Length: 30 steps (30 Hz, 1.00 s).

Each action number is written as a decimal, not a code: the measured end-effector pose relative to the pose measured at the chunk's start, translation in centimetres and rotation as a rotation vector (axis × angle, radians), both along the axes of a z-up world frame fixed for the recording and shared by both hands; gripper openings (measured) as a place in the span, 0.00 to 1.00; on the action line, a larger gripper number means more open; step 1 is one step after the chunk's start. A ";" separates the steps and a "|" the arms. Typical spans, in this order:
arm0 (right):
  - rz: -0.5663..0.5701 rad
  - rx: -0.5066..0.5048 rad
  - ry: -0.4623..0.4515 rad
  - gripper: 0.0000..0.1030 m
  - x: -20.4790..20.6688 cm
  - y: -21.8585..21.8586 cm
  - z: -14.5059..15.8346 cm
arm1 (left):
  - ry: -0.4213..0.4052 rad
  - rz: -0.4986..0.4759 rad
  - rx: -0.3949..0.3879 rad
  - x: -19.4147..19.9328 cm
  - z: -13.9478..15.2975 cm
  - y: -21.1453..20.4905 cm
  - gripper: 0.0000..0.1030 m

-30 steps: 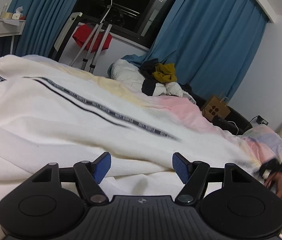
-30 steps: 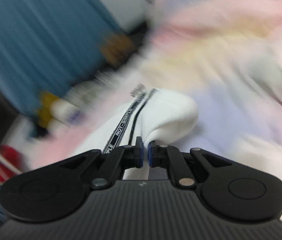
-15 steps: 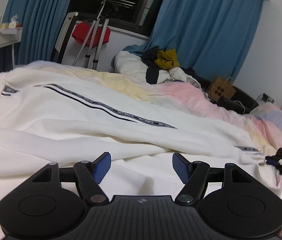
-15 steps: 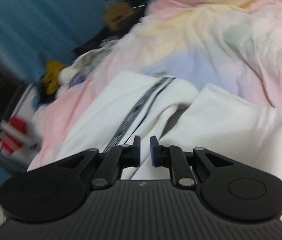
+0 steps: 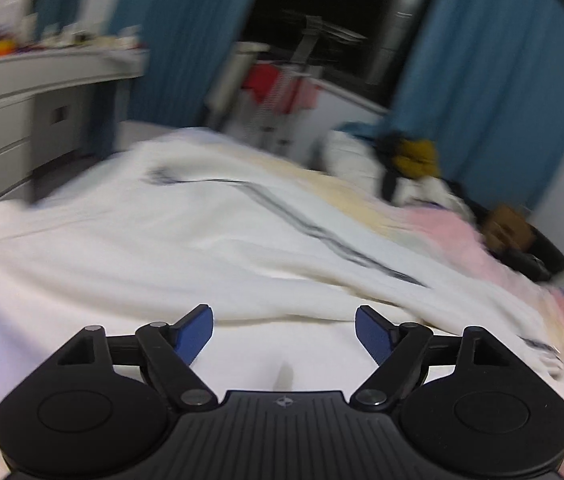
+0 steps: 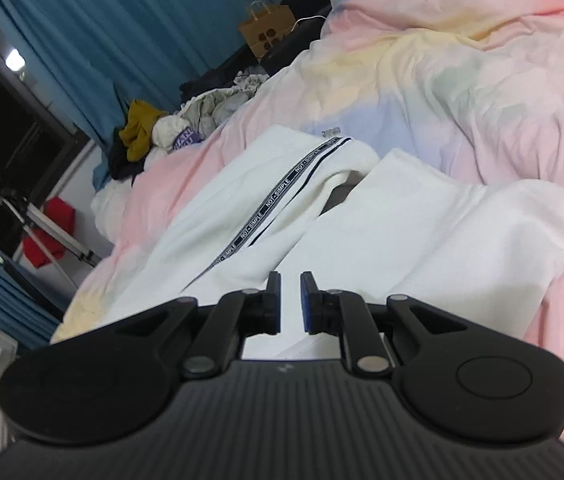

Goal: Fold clothes

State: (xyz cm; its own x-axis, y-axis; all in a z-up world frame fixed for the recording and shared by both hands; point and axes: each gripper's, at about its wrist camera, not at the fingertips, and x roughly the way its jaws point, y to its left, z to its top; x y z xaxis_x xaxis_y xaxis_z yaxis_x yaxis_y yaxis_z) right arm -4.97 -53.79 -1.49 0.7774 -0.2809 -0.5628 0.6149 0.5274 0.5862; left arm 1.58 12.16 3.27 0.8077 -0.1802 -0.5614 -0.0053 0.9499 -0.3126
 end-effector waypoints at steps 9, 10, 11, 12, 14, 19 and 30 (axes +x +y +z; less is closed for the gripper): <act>-0.117 0.101 -0.040 0.39 -2.0 -1.8 -1.1 | 0.130 0.270 -0.175 -1.7 -0.6 11.3 0.82; -0.142 0.115 -0.054 0.41 -2.6 -2.1 -1.0 | 0.145 0.288 -0.220 -1.7 -1.4 12.1 0.82; -0.164 0.131 -0.073 0.43 -3.4 -2.5 -0.9 | 0.163 0.296 -0.265 -1.5 -2.0 12.7 0.82; -0.186 0.147 -0.094 0.48 -4.2 -3.0 -0.8 | 0.174 0.297 -0.306 -1.3 -2.4 13.2 0.81; -0.228 0.180 -0.127 0.58 -5.9 -4.0 -0.7 | 0.156 0.303 -0.391 -0.9 -2.8 14.1 0.81; -0.424 0.282 -0.141 0.63 -10.2 -4.9 -2.1 | 0.145 0.336 -0.480 -0.1 -3.9 14.8 0.81; -0.618 0.489 -0.074 0.67 -12.0 -6.2 -6.1 | 0.159 0.340 -0.568 -0.2 -5.3 14.6 0.81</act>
State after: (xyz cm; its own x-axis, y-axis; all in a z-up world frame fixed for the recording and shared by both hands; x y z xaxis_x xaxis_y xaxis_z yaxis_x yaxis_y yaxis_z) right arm -16.93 -59.97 -7.57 0.6013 -0.4086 -0.6867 0.6626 -0.2253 0.7143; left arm 1.38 26.78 -2.04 0.7872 -0.2329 -0.5711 -0.3614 0.5762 -0.7331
